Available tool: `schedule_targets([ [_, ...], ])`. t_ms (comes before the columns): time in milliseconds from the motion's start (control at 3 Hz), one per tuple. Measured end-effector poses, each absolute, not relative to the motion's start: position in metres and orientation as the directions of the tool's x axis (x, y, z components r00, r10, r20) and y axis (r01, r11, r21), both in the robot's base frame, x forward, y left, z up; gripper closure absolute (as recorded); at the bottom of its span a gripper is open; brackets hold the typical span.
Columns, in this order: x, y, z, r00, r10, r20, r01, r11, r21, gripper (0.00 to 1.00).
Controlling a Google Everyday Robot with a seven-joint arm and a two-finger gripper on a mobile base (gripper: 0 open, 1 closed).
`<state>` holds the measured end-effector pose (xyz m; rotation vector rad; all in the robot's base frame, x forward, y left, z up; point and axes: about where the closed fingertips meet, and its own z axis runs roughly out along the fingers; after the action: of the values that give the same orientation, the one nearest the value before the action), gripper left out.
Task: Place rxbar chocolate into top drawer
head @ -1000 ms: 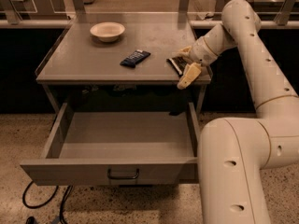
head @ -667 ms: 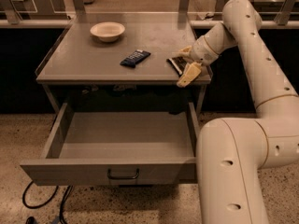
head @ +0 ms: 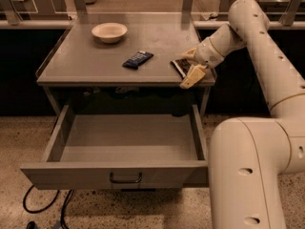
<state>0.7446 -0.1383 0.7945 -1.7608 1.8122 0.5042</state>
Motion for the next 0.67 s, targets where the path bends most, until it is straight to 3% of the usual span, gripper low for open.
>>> schedule_targets([
  [667,0.7408,-0.1385,0.7969,0.012,-0.784,-0.621,-0.991,0.075,-0.114,1.00],
])
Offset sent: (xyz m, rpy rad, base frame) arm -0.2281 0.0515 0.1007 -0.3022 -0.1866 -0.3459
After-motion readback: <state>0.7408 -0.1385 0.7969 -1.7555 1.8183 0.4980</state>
